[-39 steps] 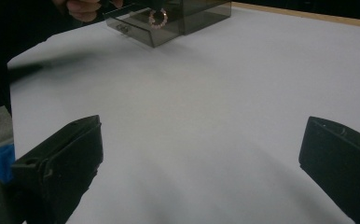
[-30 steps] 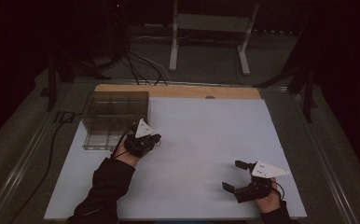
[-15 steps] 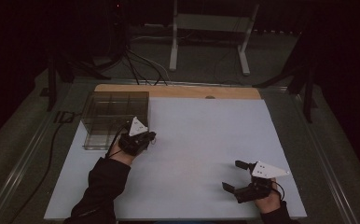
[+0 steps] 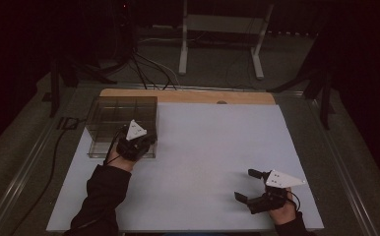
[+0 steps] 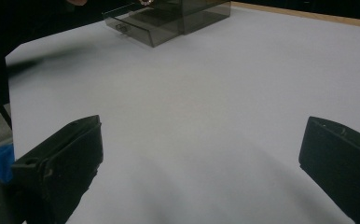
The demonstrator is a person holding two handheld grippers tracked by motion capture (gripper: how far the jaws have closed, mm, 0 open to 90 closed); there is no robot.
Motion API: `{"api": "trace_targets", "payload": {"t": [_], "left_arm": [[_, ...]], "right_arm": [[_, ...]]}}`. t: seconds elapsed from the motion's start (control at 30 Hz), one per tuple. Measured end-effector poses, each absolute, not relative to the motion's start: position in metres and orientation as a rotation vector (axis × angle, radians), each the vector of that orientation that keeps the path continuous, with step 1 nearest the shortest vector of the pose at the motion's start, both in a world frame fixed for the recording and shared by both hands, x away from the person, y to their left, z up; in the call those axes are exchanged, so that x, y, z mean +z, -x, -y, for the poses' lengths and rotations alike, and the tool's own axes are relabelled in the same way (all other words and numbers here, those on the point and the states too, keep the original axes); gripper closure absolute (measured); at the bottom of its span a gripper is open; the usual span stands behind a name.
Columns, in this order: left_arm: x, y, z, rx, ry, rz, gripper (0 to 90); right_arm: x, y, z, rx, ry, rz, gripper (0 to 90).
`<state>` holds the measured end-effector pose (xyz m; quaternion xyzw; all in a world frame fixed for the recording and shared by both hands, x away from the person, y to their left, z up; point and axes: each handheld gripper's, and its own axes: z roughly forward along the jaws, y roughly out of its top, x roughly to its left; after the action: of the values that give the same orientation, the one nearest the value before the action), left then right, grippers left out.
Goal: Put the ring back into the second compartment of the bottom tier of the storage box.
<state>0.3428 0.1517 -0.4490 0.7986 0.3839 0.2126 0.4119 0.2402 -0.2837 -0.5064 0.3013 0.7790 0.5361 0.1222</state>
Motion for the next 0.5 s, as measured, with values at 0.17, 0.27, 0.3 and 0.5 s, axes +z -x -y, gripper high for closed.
{"api": "trace_targets", "payload": {"t": [0.17,0.27,0.3,0.5], "left_arm": [[-0.447,-0.344,-0.160,0.546,-1.996,-0.986,89.9],[-0.446,-0.345,-0.165,0.557,-1.990,-0.999,89.9],[-0.446,-0.345,-0.166,0.555,-1.984,-1.005,90.0],[-0.446,-0.346,-0.172,0.565,-1.977,-1.017,89.9]], "right_arm": [[-0.506,-0.240,0.284,1.562,-0.879,-2.274,0.0],[-0.506,-0.240,0.284,1.563,-0.879,-2.273,0.0],[-0.506,-0.240,0.284,1.562,-0.880,-2.274,0.0],[-0.506,-0.240,0.284,1.563,-0.879,-2.274,0.0]]}}
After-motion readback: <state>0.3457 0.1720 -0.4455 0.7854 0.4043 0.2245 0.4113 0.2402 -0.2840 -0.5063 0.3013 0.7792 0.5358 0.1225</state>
